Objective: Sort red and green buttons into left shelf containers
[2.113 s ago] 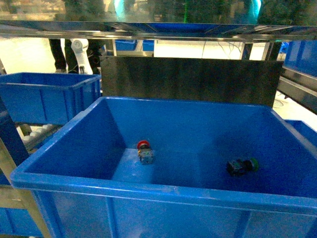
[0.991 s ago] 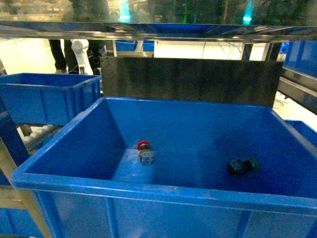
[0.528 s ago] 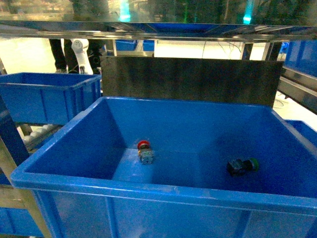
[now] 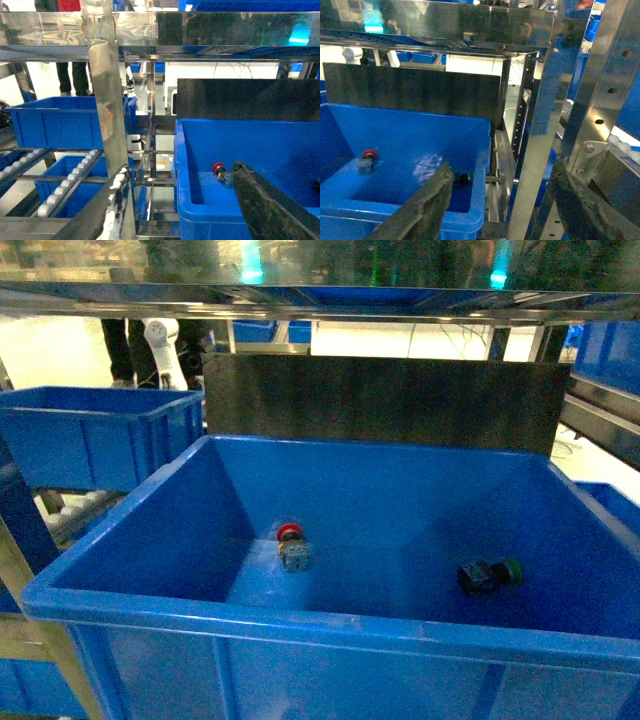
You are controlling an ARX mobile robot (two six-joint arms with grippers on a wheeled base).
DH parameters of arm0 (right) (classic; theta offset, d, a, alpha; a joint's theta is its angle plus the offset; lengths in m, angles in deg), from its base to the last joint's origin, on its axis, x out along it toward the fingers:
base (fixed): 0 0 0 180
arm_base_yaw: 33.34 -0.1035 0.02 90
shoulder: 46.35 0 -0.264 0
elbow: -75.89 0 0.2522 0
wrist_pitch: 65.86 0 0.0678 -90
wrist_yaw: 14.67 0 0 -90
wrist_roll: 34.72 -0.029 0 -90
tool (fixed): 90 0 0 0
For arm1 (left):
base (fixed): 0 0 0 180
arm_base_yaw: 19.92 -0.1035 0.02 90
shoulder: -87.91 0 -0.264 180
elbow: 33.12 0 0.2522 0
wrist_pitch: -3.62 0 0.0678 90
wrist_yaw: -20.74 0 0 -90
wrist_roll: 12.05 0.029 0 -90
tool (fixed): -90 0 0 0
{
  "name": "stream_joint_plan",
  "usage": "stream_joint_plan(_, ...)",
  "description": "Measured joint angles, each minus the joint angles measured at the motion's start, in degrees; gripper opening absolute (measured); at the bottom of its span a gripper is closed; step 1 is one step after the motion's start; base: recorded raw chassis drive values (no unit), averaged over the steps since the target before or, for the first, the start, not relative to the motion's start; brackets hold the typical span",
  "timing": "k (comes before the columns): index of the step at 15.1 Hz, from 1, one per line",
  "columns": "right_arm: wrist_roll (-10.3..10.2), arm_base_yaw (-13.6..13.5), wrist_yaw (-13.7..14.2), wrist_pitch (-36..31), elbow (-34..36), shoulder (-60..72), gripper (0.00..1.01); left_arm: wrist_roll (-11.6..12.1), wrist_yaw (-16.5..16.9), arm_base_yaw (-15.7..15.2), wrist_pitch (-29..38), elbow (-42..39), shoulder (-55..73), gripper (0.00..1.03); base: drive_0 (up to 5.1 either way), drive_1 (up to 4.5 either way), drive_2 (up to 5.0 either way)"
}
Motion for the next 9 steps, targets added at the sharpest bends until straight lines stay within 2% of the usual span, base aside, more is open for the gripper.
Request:
stream_joint_plan(3,0.00,0.00,0.00,0.00,0.00,0.00,0.93,0.02,0.00,0.00,0.00,0.00,0.00,0.98,0.0,0.00,0.0)
stream_joint_plan(4,-0.02,0.00,0.00,0.00,0.00,-0.02,1.00,0.04,0.00,0.00,0.00,0.00,0.00,0.98,0.0,0.00,0.0)
stream_joint_plan(9,0.00,0.00,0.00,0.00,0.00,-0.02,0.98,0.02,0.00,0.00,0.00,0.00,0.00,0.98,0.0,0.00,0.0)
